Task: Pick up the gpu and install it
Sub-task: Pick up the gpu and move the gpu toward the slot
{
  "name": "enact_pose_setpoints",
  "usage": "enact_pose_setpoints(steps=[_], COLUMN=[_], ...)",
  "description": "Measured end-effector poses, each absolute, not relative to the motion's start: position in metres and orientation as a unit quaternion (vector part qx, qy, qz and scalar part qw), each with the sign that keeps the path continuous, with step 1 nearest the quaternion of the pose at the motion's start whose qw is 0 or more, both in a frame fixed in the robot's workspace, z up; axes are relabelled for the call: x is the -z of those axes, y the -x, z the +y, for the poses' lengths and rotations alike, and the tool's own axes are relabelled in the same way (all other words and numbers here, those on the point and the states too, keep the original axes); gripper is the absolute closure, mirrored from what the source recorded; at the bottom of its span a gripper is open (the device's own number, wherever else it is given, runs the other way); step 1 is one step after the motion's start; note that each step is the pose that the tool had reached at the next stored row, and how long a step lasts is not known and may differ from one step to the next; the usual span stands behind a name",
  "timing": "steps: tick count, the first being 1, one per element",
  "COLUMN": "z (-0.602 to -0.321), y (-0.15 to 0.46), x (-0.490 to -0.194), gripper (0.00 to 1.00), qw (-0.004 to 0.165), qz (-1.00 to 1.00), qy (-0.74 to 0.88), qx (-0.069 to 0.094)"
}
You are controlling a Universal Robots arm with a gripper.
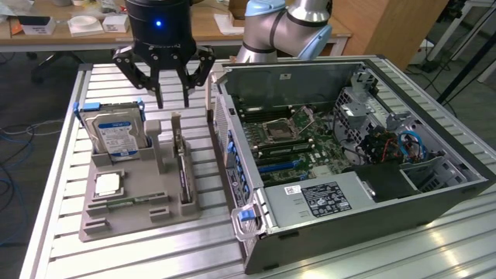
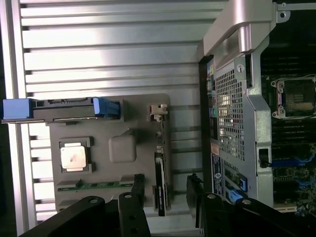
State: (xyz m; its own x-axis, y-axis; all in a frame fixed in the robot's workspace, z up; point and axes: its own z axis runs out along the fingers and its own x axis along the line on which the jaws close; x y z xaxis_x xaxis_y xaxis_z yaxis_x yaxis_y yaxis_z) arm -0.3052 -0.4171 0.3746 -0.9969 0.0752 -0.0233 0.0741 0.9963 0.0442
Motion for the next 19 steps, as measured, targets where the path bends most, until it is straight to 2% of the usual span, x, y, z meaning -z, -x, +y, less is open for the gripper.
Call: enact_pose_setpoints(steps=[19], z=[-0.4207], y=[0.3052], x=[-0.3654], gripper=[0.53], qw=[0.013], qz=[0.999], qy=[-0.037], qx=[-0.022])
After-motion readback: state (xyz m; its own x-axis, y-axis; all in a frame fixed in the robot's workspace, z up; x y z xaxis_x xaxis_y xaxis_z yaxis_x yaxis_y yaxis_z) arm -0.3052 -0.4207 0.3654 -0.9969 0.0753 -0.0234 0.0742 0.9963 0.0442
